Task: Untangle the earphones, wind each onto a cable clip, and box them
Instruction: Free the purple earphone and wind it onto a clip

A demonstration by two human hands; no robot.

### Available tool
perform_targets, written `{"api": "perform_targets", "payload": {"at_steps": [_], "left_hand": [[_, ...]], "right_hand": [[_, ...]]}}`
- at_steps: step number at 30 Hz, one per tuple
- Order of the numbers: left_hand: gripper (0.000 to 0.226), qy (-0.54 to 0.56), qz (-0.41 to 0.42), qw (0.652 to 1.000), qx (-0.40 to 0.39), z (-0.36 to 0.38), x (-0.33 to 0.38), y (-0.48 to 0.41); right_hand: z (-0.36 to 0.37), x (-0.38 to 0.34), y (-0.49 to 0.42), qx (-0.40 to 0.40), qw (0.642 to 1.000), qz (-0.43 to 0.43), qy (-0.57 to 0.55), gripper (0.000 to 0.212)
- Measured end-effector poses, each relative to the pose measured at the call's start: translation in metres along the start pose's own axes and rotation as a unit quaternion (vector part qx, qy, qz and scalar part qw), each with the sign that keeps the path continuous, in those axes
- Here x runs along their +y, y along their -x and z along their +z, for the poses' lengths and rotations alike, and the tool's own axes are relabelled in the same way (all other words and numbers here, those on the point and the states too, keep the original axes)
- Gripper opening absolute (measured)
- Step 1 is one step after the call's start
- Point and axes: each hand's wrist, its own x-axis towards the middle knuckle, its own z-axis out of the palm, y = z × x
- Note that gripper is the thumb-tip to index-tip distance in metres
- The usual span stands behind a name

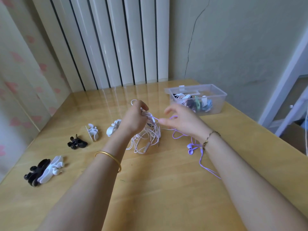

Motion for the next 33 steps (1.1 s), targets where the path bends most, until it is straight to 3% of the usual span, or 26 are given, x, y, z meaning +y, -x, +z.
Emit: {"api": "perform_targets", "payload": {"at_steps": [2, 6, 10, 12, 15, 19, 20, 23, 25, 31, 33], "left_hand": [[0.022, 0.019, 0.003, 1.000, -0.015, 0.002, 0.004, 0.002], [0.015, 0.073, -0.005, 0.992, -0.099, -0.004, 0.014, 0.009], [0.006, 0.079, -0.004, 0.991, -0.111, -0.002, 0.015, 0.009], [0.010, 0.047, -0.008, 0.993, -0.111, 0.003, 0.015, 0.008], [0.013, 0.022, -0.035, 0.994, -0.103, 0.008, 0.023, 0.005], [0.018, 0.067, -0.102, 0.989, -0.081, 0.011, 0.030, 0.002], [0.019, 0.087, -0.110, 0.987, -0.076, 0.012, 0.028, 0.001], [0.021, 0.148, -0.123, 0.979, -0.069, 0.012, 0.023, 0.001], [0.023, 0.173, -0.122, 0.974, -0.083, 0.013, 0.020, 0.002], [0.007, 0.111, -0.098, 0.987, -0.067, 0.016, 0.014, -0.001], [0.003, 0.066, -0.086, 0.992, -0.056, 0.016, 0.010, -0.003]], "right_hand": [[0.006, -0.001, 0.001, -0.005, 1.000, -0.020, 0.000, 0.014], [0.005, 0.001, -0.010, 0.128, 0.989, -0.045, -0.064, 0.015], [-0.001, 0.002, -0.006, 0.035, 0.990, -0.043, -0.128, 0.012], [-0.001, 0.009, -0.009, 0.104, 0.977, -0.021, -0.186, 0.014], [0.001, 0.016, -0.015, 0.168, 0.915, 0.086, -0.358, 0.018], [0.002, 0.015, -0.013, 0.071, 0.807, 0.135, -0.570, 0.018], [0.001, 0.015, -0.012, 0.054, 0.813, 0.123, -0.567, 0.019], [0.000, 0.010, -0.007, 0.044, 0.893, 0.076, -0.441, 0.020], [0.000, 0.006, -0.005, 0.040, 0.917, 0.043, -0.396, 0.021], [-0.001, -0.005, -0.004, 0.041, 0.891, -0.023, -0.451, 0.021], [-0.003, -0.007, -0.004, 0.054, 0.899, -0.026, -0.434, 0.019]]}}
